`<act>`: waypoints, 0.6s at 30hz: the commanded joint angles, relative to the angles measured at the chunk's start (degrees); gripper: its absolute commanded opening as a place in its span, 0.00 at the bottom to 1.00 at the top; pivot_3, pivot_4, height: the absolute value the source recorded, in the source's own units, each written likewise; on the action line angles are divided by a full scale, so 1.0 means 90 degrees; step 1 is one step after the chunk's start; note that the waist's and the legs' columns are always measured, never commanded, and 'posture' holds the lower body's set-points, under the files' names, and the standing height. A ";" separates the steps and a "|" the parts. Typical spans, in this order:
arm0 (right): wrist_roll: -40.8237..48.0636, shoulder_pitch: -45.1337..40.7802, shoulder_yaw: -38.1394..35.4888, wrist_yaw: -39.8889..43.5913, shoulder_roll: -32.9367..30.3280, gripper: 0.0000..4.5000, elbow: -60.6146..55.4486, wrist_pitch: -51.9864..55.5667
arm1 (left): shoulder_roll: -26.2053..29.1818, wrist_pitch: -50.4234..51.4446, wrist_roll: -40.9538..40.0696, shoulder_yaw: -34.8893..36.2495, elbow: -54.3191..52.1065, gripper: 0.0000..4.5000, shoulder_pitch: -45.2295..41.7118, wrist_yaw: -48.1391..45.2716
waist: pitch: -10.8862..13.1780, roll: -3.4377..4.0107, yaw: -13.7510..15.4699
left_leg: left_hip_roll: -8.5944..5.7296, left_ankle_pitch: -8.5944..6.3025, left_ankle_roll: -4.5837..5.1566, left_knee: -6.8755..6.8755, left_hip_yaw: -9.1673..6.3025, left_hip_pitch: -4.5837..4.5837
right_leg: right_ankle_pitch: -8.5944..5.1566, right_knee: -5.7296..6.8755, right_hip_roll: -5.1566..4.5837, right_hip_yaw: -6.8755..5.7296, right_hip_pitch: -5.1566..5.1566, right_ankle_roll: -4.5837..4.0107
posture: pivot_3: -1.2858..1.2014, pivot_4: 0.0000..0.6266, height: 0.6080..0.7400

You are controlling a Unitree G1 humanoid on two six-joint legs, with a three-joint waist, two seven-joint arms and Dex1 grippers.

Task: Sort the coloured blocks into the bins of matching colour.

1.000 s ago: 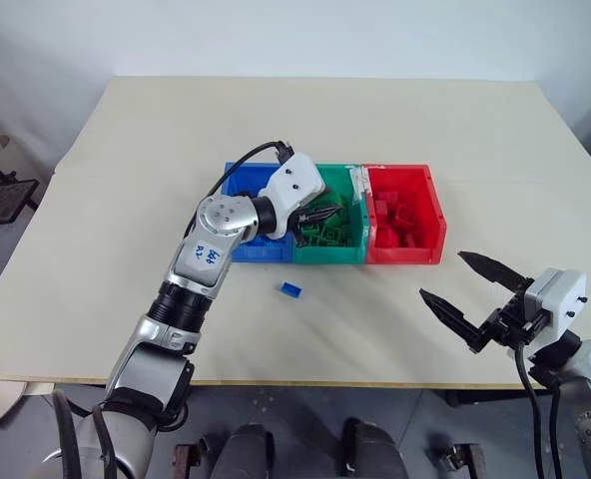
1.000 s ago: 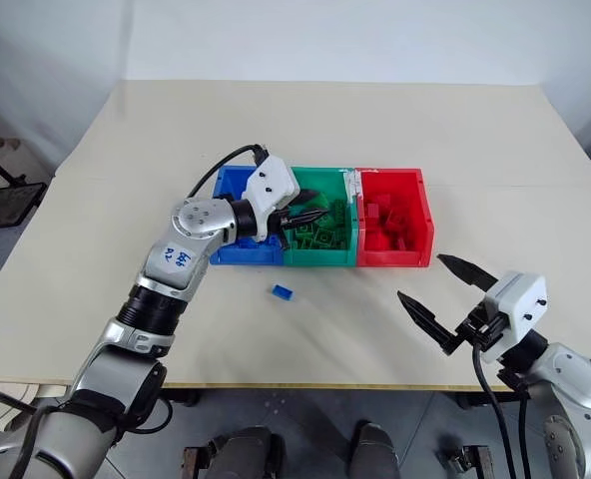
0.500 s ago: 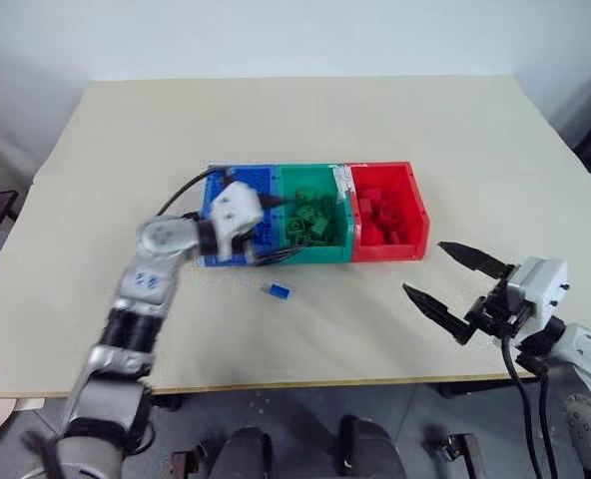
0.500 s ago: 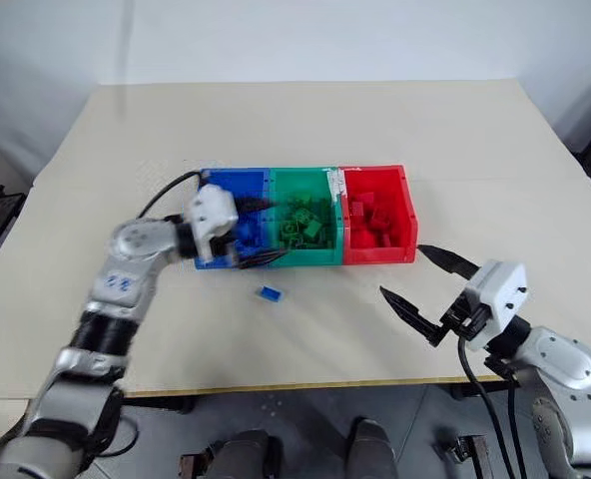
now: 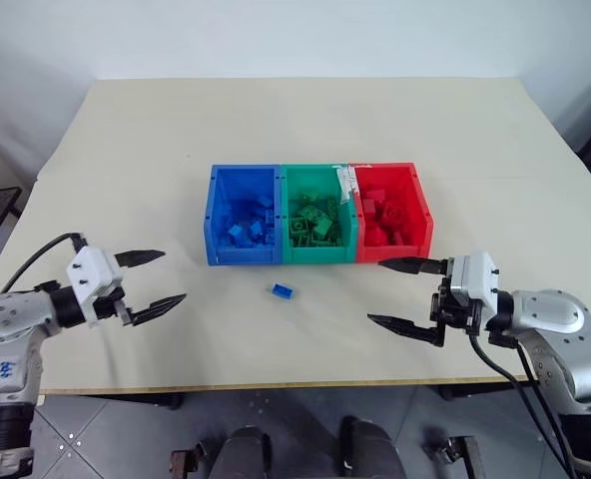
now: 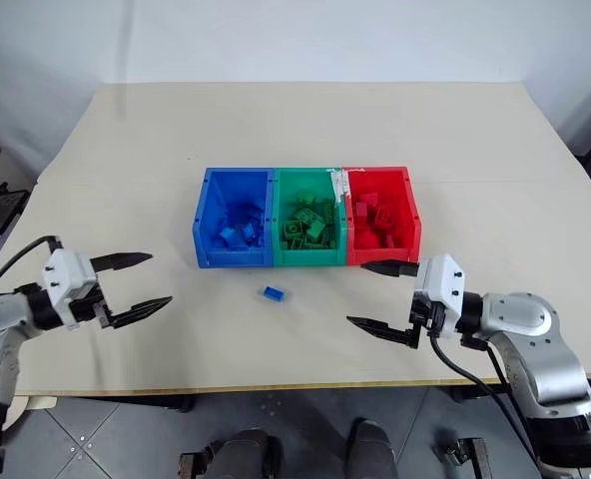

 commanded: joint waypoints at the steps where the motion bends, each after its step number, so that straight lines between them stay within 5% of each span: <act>1: -0.0052 -0.0090 -0.0070 0.0213 -0.0135 1.00 0.0138 -0.0167 | 0.0135 0.0172 -0.0047 -0.0280 -0.0626 0.99 0.0269 -0.0207 | 0.0000 0.0000 0.0025 | 0.0001 0.0000 0.0000 0.0000 0.0000 0.0000 | 0.0000 0.0000 0.0000 -0.0001 0.0000 0.0000 | 0.52 0.24 1.00; 9: -0.0057 0.0684 -0.0613 0.0001 -0.0372 1.00 -0.0256 0.0001 | -0.0622 0.0209 0.0629 -0.2042 -0.1426 0.99 -0.0739 0.0085 | -0.0001 0.0001 0.0100 | 0.0000 -0.0004 0.0002 0.0007 0.0004 -0.0002 | 0.0000 0.0002 0.0001 -0.0002 0.0000 0.0000 | 0.52 0.24 1.00; 18: 0.0126 0.1747 -0.1368 -0.0594 -0.0426 1.00 -0.1295 0.0434 | -0.1562 -0.0545 0.1657 -0.3453 0.0688 0.99 -0.2481 -0.0098 | -0.0001 0.0000 0.0080 | 0.0000 -0.0004 0.0003 0.0003 0.0019 0.0004 | 0.0000 0.0000 0.0002 -0.0001 -0.0001 0.0000 | 0.52 0.24 1.00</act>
